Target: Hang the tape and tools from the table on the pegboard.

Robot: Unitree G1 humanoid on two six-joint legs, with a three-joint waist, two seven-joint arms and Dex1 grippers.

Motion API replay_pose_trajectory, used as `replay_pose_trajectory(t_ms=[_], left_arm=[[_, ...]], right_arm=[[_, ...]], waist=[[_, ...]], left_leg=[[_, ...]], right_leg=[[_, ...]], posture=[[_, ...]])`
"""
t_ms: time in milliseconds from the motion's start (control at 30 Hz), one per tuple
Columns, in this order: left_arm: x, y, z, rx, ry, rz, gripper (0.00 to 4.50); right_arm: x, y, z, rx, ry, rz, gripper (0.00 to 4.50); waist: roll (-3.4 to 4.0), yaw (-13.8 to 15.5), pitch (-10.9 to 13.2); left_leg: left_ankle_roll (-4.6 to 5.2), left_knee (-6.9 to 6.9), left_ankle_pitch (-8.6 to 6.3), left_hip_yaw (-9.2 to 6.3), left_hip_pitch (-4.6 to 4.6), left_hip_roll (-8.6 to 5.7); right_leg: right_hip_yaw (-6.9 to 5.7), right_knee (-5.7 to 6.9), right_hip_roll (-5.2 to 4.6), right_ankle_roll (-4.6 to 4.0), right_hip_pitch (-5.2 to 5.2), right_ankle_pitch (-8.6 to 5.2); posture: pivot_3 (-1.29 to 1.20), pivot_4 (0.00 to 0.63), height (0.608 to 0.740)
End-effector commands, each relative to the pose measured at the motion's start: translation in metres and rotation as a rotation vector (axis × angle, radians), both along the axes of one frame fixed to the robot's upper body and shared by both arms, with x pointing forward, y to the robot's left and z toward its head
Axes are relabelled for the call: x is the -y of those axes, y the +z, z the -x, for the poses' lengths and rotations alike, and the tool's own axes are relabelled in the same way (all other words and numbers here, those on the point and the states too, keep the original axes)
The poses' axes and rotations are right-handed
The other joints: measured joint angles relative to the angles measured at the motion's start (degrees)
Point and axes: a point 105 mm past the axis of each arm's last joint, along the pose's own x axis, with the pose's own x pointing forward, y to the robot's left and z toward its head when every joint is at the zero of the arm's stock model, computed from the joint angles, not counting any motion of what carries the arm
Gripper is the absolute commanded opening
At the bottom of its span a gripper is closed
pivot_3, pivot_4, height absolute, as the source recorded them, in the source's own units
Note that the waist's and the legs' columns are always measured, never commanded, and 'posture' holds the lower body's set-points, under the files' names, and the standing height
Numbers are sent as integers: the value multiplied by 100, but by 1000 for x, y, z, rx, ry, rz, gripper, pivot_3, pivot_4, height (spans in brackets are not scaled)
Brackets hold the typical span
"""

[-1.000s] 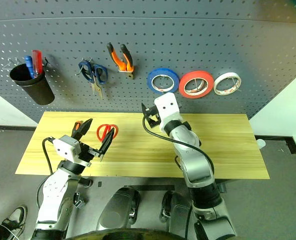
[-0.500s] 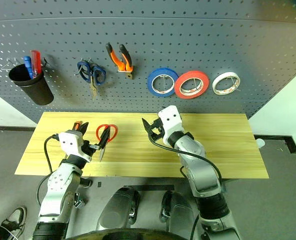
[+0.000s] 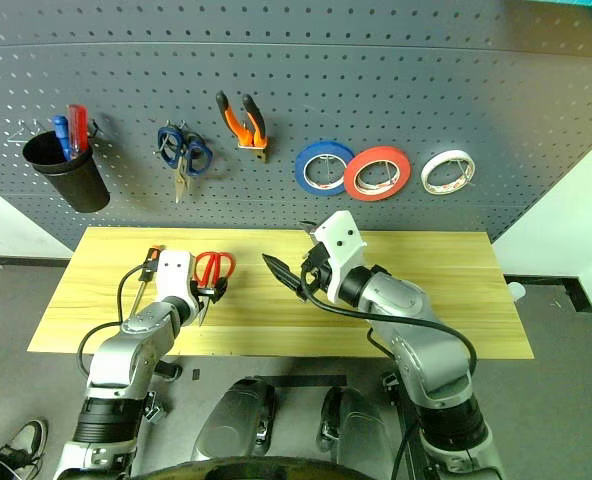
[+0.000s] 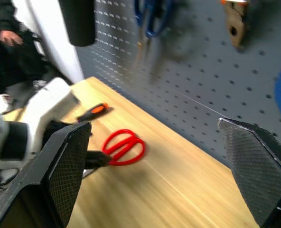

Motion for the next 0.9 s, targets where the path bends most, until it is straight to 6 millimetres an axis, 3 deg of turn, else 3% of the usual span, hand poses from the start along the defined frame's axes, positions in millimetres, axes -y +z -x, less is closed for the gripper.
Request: replay_pose_trajectory(t_ms=[33,400,900], left_arm=[[-12,11,-3,-23,77,3,4500],[-25,-11,-11,-173,177,18,4500],[-4,-31,-30,-240,126,15,4500]], right_arm=[[4,7,4,25,10,-8,4490],[9,10,12,24,12,-3,4490],[8,4,25,5,46,20,4490]], waist=[[-3,3,-6],[-18,1,-37],[-26,-14,-43]], left_leg=[[0,1,0,0,5,0],[-4,7,3,0,19,-2],[-4,9,3,0,37,-8]], right_leg=[[0,3,0,0,5,0],[3,16,-4,-7,14,4],[5,17,-9,-8,32,4]], posture=[[329,82,676],[305,103,676],[284,122,676]])
